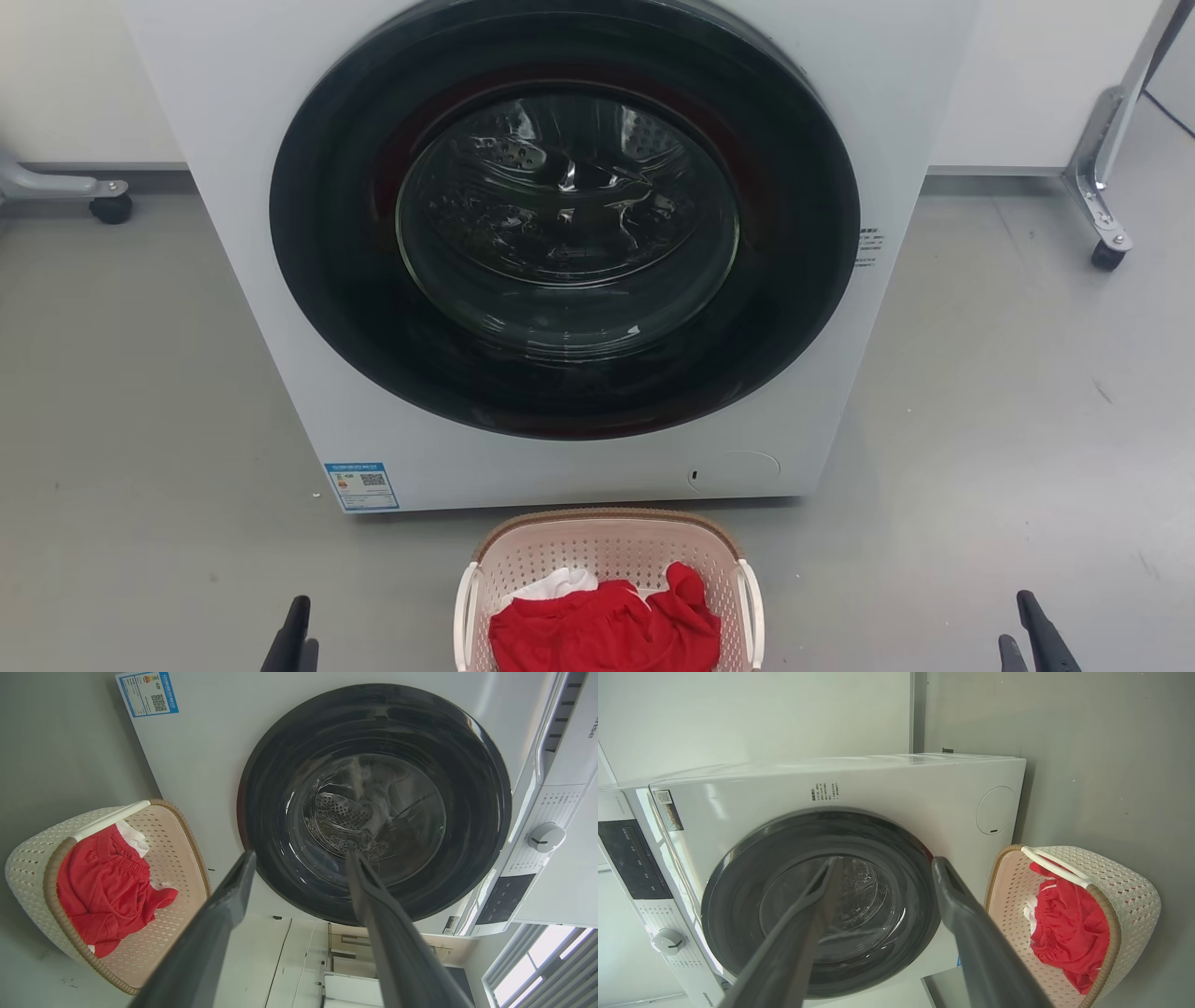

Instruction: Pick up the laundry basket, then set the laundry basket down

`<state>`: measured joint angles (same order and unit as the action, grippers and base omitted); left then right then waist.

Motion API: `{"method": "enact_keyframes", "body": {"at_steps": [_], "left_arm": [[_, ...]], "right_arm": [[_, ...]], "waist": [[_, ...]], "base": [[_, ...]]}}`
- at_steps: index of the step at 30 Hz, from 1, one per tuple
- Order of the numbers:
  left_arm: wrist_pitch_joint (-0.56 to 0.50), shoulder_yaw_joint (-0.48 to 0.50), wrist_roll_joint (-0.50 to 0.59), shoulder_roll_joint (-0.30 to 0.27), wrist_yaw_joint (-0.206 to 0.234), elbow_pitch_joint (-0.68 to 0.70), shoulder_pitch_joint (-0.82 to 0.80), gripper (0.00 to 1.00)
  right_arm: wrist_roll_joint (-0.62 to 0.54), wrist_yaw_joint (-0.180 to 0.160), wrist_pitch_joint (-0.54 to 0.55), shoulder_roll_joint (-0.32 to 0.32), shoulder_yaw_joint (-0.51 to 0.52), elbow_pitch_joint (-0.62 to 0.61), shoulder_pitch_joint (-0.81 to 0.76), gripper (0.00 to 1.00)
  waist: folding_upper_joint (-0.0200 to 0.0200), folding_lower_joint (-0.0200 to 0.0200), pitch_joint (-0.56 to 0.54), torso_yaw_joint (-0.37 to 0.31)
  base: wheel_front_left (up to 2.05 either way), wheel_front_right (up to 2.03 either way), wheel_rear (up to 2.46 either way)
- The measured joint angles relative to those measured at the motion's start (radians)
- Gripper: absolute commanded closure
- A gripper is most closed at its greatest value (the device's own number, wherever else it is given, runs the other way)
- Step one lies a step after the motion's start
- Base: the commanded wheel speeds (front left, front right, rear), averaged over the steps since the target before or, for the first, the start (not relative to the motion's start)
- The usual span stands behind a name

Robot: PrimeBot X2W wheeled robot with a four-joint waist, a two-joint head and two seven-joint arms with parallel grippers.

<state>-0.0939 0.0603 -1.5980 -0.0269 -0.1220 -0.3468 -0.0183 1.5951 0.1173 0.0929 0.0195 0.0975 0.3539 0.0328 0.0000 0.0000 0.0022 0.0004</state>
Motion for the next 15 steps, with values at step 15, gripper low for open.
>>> {"method": "enact_keyframes", "body": {"at_steps": [15], "left_arm": [[0.054,-0.048,0.103,-0.001,0.026,0.041,0.000,0.00]], "right_arm": [[-0.098,-0.033,-0.053,0.001,-0.055,-0.020,0.000,0.00]], "waist": [[0.0000,0.0000,0.003,0.002]], "base": [[0.00,0.00,0.00]]}}
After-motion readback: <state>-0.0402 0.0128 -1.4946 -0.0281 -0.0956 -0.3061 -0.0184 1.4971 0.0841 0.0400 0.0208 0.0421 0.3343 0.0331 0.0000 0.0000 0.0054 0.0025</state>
